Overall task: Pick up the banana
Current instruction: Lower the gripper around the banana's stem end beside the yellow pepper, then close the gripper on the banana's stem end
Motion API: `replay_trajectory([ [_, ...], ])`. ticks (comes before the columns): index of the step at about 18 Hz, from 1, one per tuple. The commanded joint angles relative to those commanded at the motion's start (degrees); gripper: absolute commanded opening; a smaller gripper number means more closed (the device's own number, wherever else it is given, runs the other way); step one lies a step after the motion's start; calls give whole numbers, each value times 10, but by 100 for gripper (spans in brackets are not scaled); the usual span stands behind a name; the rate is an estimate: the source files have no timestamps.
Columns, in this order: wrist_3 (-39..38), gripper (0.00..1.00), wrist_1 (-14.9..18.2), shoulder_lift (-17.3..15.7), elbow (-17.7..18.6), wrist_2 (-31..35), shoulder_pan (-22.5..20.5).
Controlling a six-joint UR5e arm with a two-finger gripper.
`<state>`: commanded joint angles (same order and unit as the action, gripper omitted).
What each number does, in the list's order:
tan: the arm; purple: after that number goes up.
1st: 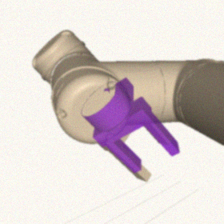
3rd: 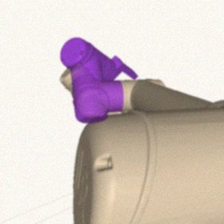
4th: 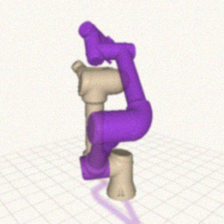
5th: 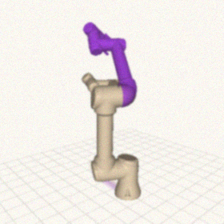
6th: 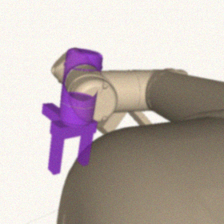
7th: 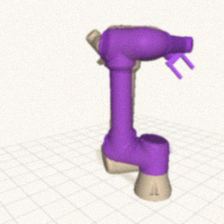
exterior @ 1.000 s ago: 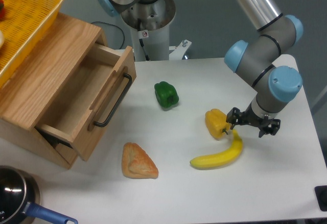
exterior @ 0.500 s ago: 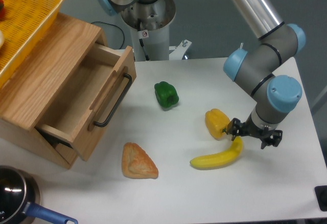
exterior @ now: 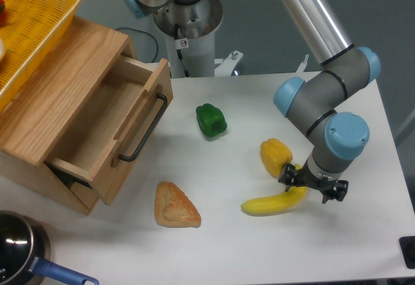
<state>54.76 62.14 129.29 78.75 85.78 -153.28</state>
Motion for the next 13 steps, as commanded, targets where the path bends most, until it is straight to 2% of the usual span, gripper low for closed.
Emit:
replay_trajectory([
  [10, 8, 85, 0, 1, 18, 1, -1],
  [13, 12, 73, 0, 4, 18, 2, -1],
])
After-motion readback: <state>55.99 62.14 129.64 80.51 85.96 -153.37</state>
